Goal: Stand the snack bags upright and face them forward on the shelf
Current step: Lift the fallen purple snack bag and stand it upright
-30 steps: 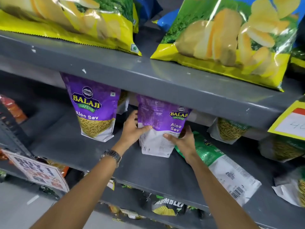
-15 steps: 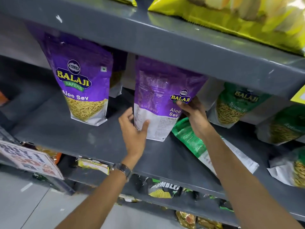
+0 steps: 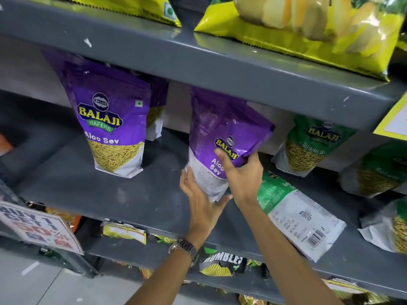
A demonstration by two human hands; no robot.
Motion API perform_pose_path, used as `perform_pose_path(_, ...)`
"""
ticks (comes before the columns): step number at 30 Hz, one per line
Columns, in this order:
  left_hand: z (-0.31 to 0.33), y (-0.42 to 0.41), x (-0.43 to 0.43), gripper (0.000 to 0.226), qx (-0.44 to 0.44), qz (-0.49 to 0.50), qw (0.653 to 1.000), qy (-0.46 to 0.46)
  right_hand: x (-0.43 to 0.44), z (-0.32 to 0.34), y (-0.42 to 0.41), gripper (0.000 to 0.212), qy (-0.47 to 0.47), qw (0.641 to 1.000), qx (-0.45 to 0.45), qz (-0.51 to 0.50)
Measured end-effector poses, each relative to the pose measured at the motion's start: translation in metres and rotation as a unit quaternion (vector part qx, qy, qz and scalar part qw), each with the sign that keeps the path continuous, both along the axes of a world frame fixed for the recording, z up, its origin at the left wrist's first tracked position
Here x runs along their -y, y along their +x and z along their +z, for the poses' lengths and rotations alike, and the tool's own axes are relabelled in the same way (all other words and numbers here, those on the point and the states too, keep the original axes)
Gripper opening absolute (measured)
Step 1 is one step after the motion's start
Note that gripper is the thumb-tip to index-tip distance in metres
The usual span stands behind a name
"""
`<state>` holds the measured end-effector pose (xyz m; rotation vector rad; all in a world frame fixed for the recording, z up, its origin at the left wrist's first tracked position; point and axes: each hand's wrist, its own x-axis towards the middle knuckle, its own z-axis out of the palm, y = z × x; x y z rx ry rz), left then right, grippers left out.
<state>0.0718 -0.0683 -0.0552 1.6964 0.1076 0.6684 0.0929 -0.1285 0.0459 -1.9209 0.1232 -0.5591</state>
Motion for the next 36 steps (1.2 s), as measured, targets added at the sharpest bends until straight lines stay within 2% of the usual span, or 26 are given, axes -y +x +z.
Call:
perform_pose_path(3, 0.004, 0.01, -0.003, 0.117, -0.027, 0.024, 0.999, -0.036, 0.005, 0.003, -0.001, 0.053, 0.054, 0.988, -0.016, 0.142)
perform_pose_path(6, 0.004, 0.016, -0.016, 0.096, -0.042, 0.014, 0.997, -0.06, 0.021, 0.007, -0.001, 0.035, 0.128, 0.955, -0.055, 0.264)
perform_pose_path(8, 0.001, 0.016, -0.031, 0.083, -0.038, -0.022, 0.998, -0.046, 0.029, 0.012, 0.001, 0.038, 0.129, 0.953, -0.043, 0.271)
perform_pose_path(10, 0.0, 0.017, -0.049, 0.08, -0.044, -0.074, 0.995, -0.04, 0.035, 0.017, 0.006, 0.042, 0.132, 0.952, -0.029, 0.276)
perform_pose_path(13, 0.001, 0.022, -0.073, 0.077, -0.059, -0.131, 0.988, -0.047, 0.041, 0.024, 0.014, 0.054, 0.153, 0.928, -0.066, 0.334)
perform_pose_path(14, 0.002, 0.023, -0.08, 0.07, -0.064, -0.151, 0.985, -0.053, 0.044, 0.024, 0.018, 0.057, 0.158, 0.924, -0.075, 0.339)
perform_pose_path(16, 0.002, 0.026, -0.094, 0.059, -0.081, -0.199, 0.976, -0.047, 0.046, 0.023, 0.029, 0.056, 0.151, 0.941, -0.067, 0.296)
perform_pose_path(19, 0.001, 0.035, -0.113, 0.055, -0.084, -0.249, 0.965, -0.015, 0.039, 0.017, 0.046, 0.06, 0.151, 0.96, -0.082, 0.223)
perform_pose_path(23, 0.004, 0.042, -0.123, 0.069, -0.091, -0.275, 0.957, -0.018, 0.034, 0.008, 0.059, 0.066, 0.148, 0.944, -0.114, 0.271)
perform_pose_path(26, 0.004, 0.044, -0.131, 0.078, -0.111, -0.26, 0.959, -0.008, 0.036, 0.003, 0.059, 0.072, 0.145, 0.955, -0.105, 0.238)
perform_pose_path(28, 0.005, 0.045, -0.132, 0.07, -0.089, -0.235, 0.967, 0.045, 0.041, 0.0, 0.057, 0.075, 0.144, 0.963, -0.104, 0.204)
perform_pose_path(30, 0.007, 0.041, -0.125, 0.061, -0.052, -0.174, 0.981, 0.062, 0.045, -0.002, 0.054, 0.068, 0.127, 0.965, -0.106, 0.204)
perform_pose_path(32, 0.01, 0.033, -0.113, 0.053, -0.035, -0.134, 0.99, -0.018, 0.045, -0.004, 0.05, 0.061, 0.122, 0.965, -0.106, 0.208)
perform_pose_path(34, 0.014, 0.027, -0.103, 0.05, -0.033, -0.156, 0.981, -0.111, 0.042, -0.005, 0.048, 0.061, 0.13, 0.967, -0.099, 0.194)
perform_pose_path(36, 0.017, 0.026, -0.099, 0.06, -0.048, -0.184, 0.975, -0.117, 0.037, -0.008, 0.046, 0.06, 0.132, 0.973, -0.079, 0.17)
